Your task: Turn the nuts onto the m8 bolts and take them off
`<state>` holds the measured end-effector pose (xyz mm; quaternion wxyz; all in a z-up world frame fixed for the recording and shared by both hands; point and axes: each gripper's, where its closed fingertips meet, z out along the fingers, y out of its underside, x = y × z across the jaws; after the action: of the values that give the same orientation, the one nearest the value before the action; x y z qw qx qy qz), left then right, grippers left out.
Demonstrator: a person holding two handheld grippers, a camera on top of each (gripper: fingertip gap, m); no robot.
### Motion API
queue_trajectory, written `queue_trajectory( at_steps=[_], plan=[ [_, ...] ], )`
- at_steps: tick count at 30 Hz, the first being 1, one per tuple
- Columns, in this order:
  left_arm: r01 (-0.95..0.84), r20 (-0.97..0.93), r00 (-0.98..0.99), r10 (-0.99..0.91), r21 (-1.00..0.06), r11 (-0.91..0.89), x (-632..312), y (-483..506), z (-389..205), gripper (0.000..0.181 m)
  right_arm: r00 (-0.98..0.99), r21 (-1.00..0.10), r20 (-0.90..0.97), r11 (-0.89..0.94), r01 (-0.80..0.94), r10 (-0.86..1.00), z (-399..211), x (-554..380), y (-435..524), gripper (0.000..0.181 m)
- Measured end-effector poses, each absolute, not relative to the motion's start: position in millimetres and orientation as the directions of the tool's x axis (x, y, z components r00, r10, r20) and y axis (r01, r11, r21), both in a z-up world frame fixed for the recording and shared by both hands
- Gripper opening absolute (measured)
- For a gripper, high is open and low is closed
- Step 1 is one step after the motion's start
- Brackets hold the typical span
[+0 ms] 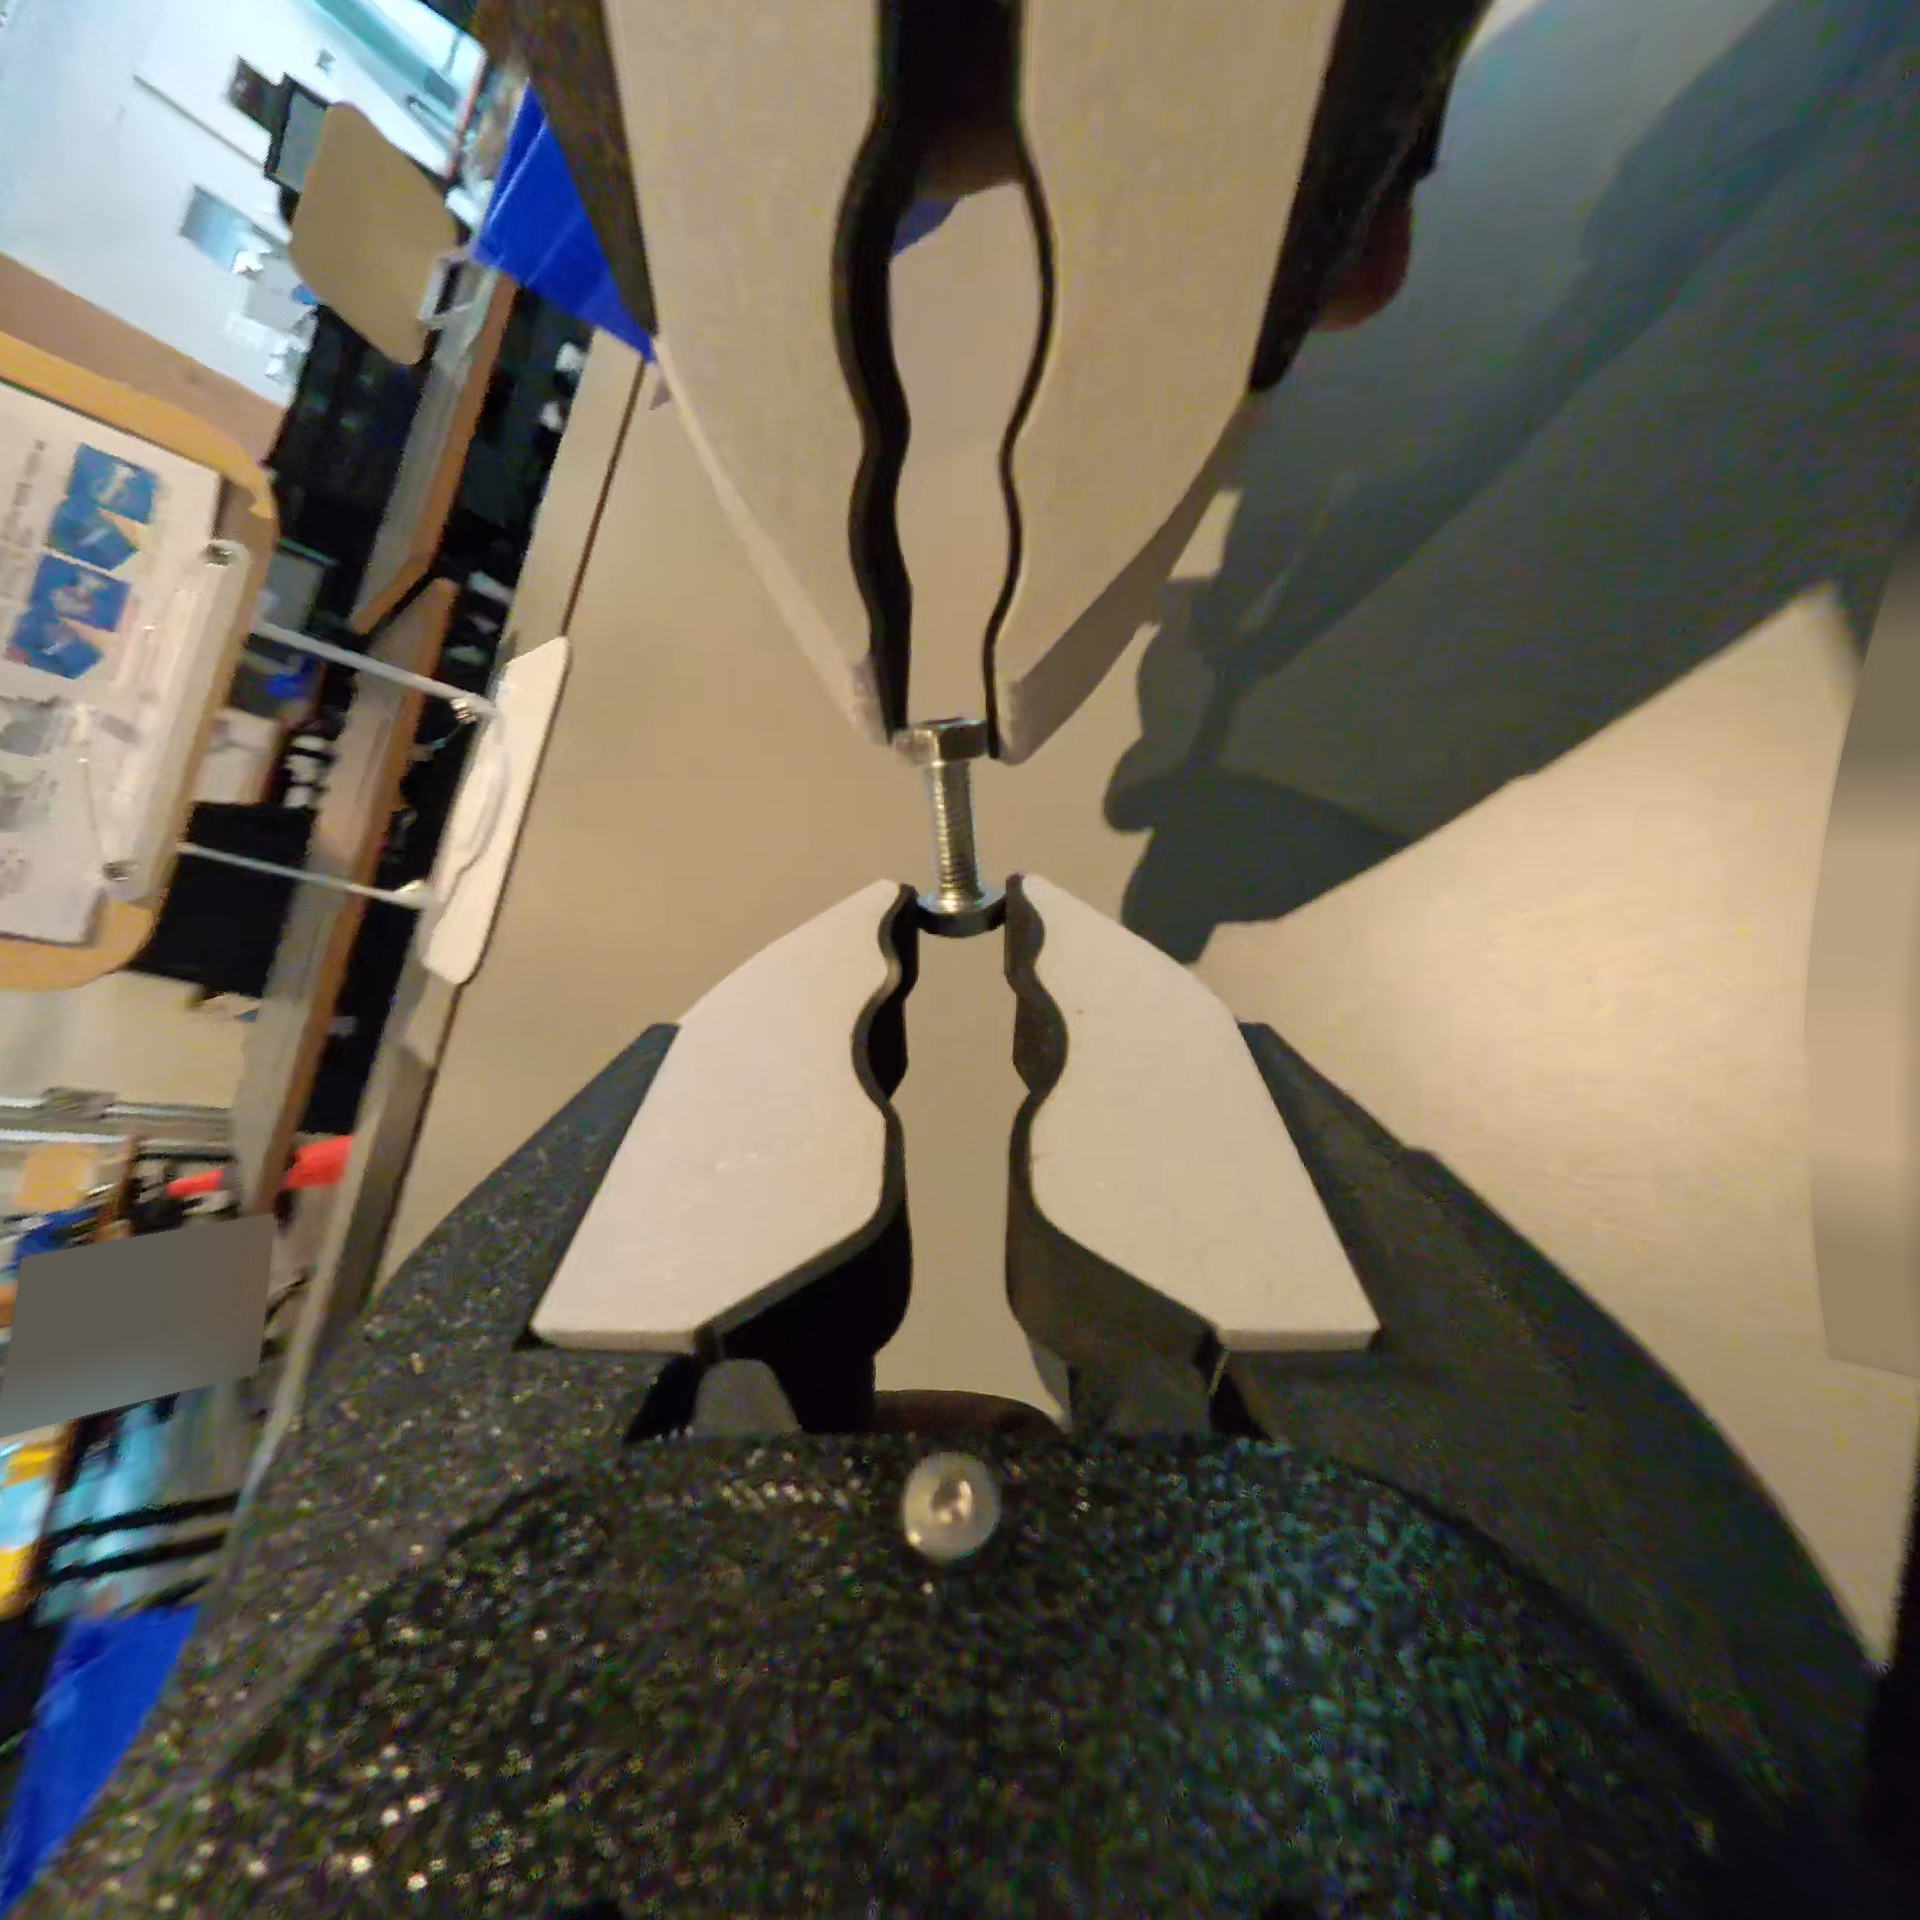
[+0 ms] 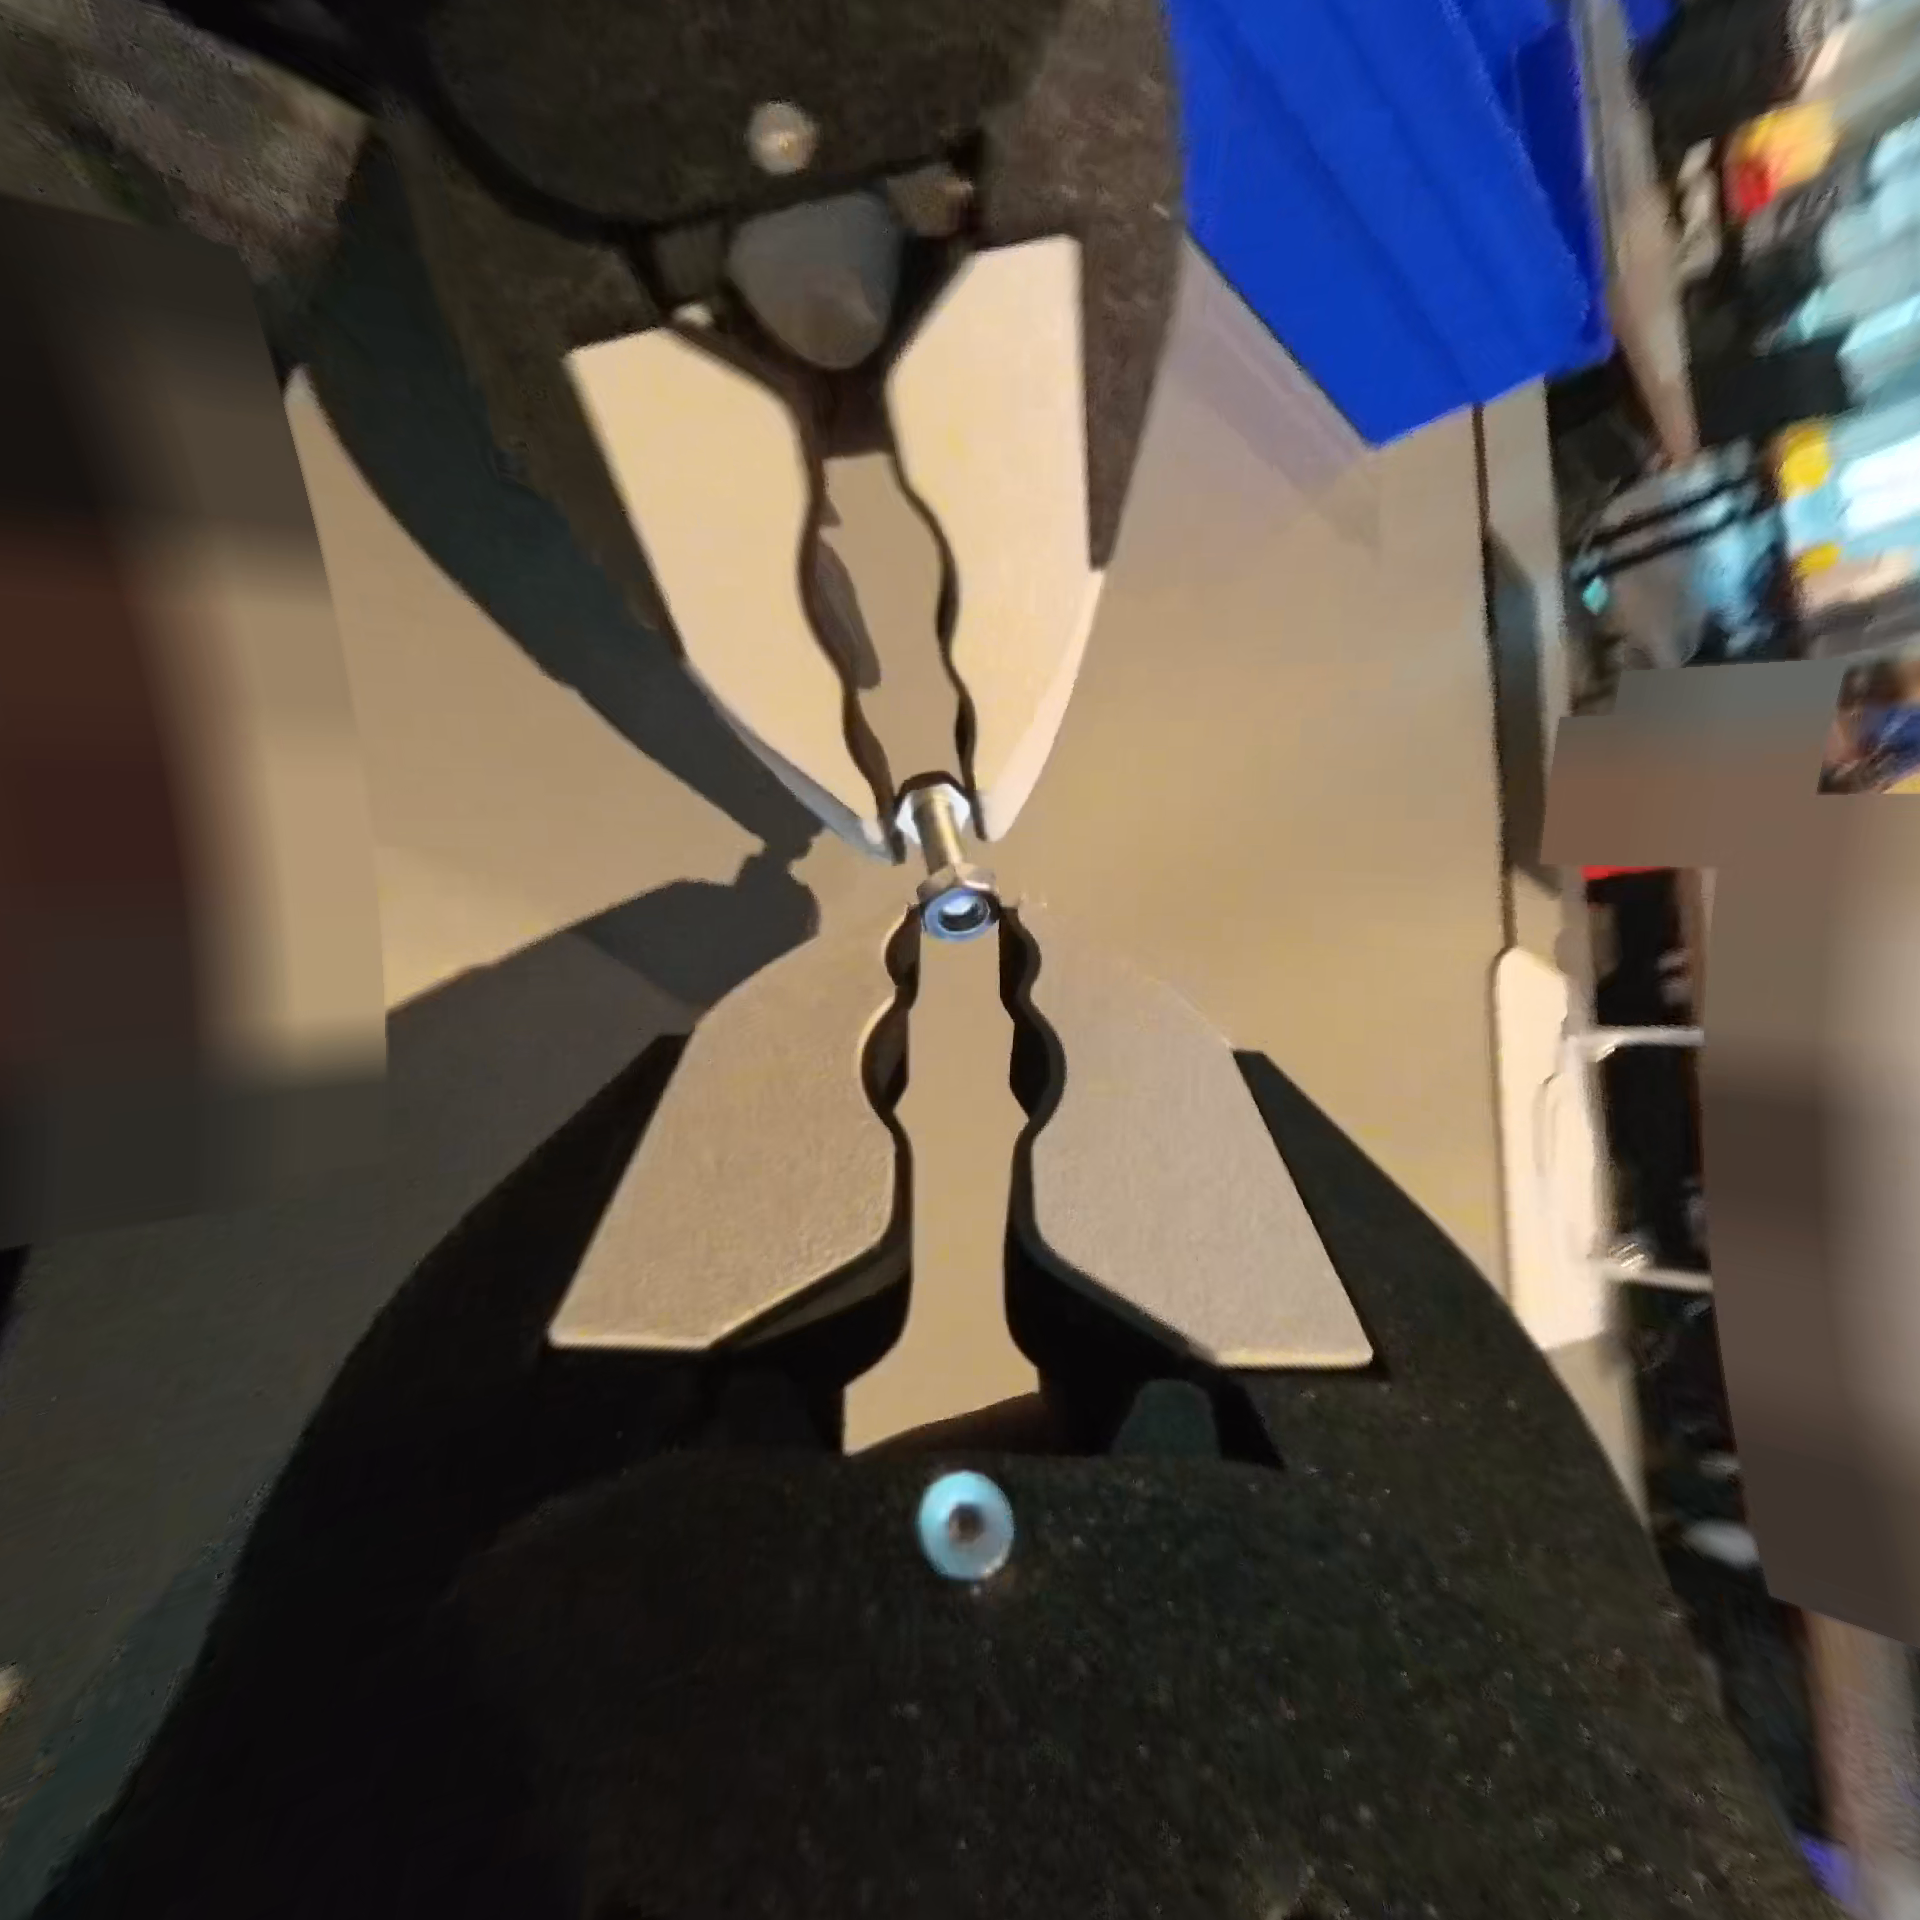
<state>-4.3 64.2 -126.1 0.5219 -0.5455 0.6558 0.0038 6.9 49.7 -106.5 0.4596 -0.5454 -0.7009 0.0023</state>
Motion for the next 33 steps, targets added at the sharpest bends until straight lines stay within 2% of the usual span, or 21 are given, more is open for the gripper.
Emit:
queue_trajectory(
  at_steps=[3,6,8,9,11,14,16,18,22,27,33],
  plan=[
    [-0.805,-0.807,0.143,-0.574,-0.432,0.407,-10,78,-122,0.016,0.202,-0.624,0.487,0.176,0.762,0.85,-108,6,60,0.014],
    [-0.876,-0.901,0.101,-0.422,-0.281,0.391,-15,91,-120,0.016,0.42,-0.734,0.243,-0.117,0.669,0.874,-111,2,67,0.014],
    [-0.877,-0.902,0.101,-0.42,-0.28,0.39,-15,92,-122,0.016,0.44,-0.745,0.203,-0.153,0.649,0.875,-112,2,69,0.014],
    [-0.867,-0.889,0.117,-0.442,-0.308,0.39,-14,91,-122,0.016,0.421,-0.742,0.218,-0.131,0.658,0.88,-113,4,68,0.014],
    [-0.84,-0.85,0.159,-0.502,-0.384,0.385,-12,89,-122,0.016,0.381,-0.732,0.267,-0.071,0.677,0.885,-110,7,68,0.029],
    [-0.761,-0.738,0.207,-0.643,-0.534,0.368,-9,80,-124,0.016,0.241,-0.653,0.497,0.177,0.737,0.833,-100,12,69,0.037],
    [-0.701,-0.65,0.219,-0.728,-0.624,0.346,-7,72,-122,0.015,0.11,-0.531,0.655,0.353,0.77,0.747,-98,15,65,0.038],
    [-0.647,-0.554,0.197,-0.809,-0.693,0.317,-5,62,-122,0.015,0.024,-0.451,0.719,0.44,0.777,0.694,-100,17,61,0.035],
    [-0.564,-0.392,0.134,-0.91,-0.785,0.255,-3,42,-121,0.015,-0.039,-0.432,0.745,0.527,0.732,0.666,-96,12,51,0.029],
    [-0.566,-0.352,0.088,-0.932,-0.787,0.244,-6,35,-123,0.015,-0.105,-0.468,0.714,0.584,0.663,0.692,-95,4,28,0.026],
    [-0.671,-0.47,0.079,-0.879,-0.677,0.302,-8,42,-133,0.015,-0.115,-0.446,0.708,0.567,0.693,0.697,-105,-1,30,0.015]
  ],
)
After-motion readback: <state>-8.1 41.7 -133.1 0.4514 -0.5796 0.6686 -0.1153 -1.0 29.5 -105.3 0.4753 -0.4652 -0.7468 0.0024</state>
